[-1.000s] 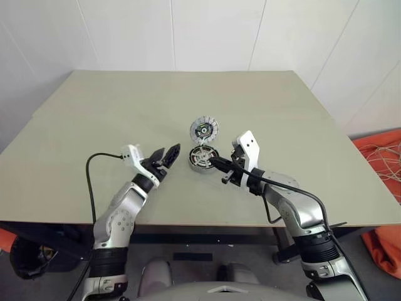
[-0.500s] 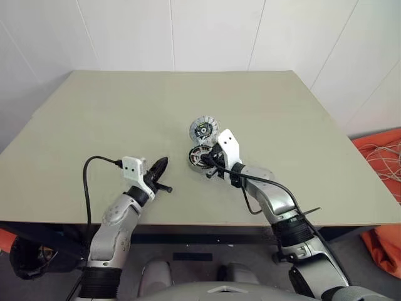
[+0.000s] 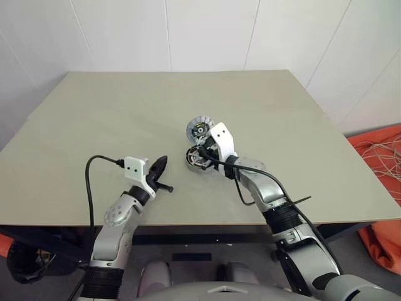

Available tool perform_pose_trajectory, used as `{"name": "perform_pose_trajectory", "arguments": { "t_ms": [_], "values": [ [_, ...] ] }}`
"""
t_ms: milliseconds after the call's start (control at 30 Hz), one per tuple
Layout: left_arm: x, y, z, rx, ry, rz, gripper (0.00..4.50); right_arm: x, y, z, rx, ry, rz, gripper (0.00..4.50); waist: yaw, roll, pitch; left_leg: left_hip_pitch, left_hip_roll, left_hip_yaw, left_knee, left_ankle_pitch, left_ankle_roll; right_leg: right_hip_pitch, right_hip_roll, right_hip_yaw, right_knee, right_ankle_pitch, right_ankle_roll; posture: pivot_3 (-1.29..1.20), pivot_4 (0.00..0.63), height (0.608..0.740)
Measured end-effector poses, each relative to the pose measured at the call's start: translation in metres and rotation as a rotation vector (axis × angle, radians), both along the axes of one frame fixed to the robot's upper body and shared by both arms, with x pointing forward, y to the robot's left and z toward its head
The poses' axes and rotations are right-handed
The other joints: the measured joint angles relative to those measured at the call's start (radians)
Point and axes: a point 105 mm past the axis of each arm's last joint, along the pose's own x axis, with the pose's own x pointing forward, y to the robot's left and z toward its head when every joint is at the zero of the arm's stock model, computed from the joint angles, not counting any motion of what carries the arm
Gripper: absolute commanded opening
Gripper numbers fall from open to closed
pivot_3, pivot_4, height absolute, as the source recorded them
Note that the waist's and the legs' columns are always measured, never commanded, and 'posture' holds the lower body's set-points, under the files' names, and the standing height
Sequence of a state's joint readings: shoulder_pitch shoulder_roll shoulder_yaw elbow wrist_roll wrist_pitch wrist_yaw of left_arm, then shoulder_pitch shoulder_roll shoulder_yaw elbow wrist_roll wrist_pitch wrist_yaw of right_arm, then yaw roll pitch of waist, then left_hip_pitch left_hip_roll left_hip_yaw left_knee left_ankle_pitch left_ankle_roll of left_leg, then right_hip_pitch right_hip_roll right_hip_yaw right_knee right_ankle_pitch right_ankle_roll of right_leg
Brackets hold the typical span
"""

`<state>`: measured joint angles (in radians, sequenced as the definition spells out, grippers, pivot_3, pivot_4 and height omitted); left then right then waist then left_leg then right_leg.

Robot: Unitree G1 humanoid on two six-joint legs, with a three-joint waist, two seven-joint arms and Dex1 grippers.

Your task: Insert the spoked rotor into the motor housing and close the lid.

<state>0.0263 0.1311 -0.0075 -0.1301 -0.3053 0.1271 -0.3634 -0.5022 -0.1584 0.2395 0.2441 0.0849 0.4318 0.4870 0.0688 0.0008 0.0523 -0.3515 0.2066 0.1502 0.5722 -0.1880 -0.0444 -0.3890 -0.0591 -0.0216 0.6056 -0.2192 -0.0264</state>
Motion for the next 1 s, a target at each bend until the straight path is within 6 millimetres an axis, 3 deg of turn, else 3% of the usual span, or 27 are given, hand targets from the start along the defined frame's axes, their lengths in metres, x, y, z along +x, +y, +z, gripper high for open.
{"name": "perform_pose_trajectory", "arguments": {
  "t_ms": [433, 700, 867, 1000],
  "values": [
    [0.0, -0.003, -0.001, -0.016, 0.006, -0.005, 0.01, 0.003, 0.001, -0.001, -0.12, 0.017, 0.028, 0.0, 0.001, 0.001, -0.003, 0.004, 0.0, 0.0, 0.0, 0.0, 0.0, 0.004, 0.0, 0.0, 0.0, -0.002, 0.003, 0.0, 0.0, 0.74],
    [0.0, -0.003, -0.006, -0.02, 0.026, -0.002, 0.01, -0.007, -0.009, 0.006, -0.131, 0.039, 0.13, 0.0, 0.001, 0.001, -0.002, 0.001, 0.0, 0.0, 0.0, 0.0, 0.0, 0.001, 0.0, 0.0, 0.0, 0.0, 0.0, 0.0, 0.0, 0.74],
    [0.002, -0.004, -0.009, -0.024, 0.039, -0.005, 0.0, 0.002, -0.012, 0.033, -0.17, -0.017, 0.203, 1.24, 0.001, 0.003, -0.002, 0.001, 0.0, 0.0, 0.001, 0.0, 0.0, 0.0, 0.001, 0.0, 0.001, 0.002, -0.003, 0.0, 0.0, 0.74],
    [0.003, -0.003, -0.01, -0.024, 0.041, -0.003, 0.0, -0.001, -0.012, 0.04, -0.215, -0.039, 0.288, 2.7, 0.002, 0.003, -0.002, 0.0, 0.0, 0.0, 0.001, 0.0, 0.0, 0.0, 0.0, 0.0, 0.001, 0.002, -0.004, 0.0, 0.0, 0.74]
  ]
}}
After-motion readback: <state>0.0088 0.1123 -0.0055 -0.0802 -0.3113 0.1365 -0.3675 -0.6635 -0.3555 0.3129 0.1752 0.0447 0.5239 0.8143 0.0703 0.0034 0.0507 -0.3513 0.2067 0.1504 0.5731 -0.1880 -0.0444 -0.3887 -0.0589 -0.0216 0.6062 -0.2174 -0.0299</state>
